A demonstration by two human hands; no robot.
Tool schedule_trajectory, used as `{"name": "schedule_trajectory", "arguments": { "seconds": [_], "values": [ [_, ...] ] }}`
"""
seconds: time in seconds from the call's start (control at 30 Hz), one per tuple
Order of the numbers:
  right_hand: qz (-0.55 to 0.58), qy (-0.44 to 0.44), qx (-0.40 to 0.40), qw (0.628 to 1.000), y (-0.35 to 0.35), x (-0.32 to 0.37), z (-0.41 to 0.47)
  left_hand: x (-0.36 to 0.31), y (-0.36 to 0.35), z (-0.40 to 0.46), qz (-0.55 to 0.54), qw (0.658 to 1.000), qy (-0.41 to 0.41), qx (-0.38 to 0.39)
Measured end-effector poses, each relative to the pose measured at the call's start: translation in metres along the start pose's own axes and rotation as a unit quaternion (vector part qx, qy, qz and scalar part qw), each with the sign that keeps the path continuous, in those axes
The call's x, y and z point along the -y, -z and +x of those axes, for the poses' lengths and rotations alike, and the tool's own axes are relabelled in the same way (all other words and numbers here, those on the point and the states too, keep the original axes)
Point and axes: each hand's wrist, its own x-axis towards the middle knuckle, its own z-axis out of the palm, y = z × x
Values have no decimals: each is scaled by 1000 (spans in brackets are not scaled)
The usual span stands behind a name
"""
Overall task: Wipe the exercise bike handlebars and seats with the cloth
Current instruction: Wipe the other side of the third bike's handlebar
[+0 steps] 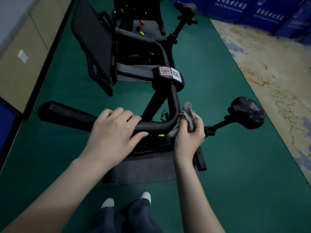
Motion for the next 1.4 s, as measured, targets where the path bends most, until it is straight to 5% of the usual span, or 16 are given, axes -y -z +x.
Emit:
{"name": "schedule_trajectory", "arguments": {
  "seconds": [0.1,0.17,0.27,0.4,0.53,0.83,1.0,1.23,1.4],
  "values": [
    [-32,123,28,991,4,10,22,-12,-5,6,-27,999,19,-3],
    [-59,231,125,963,4,13,33,-17,-10,9,-33,999,33,-3],
    [-154,307,330,879,-2,20,46,-19,-13,10,-36,998,50,-7],
    [-254,333,503,756,-11,29,64,-21,-15,10,-38,997,67,-16],
    [-267,393,580,661,-14,29,87,-22,-15,9,-57,995,84,-15],
    [-177,391,518,740,-3,12,93,-26,-15,9,-67,991,111,-19],
    [-141,343,396,840,-1,1,83,-27,-14,8,-75,991,111,-16],
    [-62,253,265,928,-5,-10,63,-25,-17,7,-62,993,93,-22],
    [-20,200,225,953,-1,-12,46,-25,-18,6,-61,994,85,-25]
  ]
}}
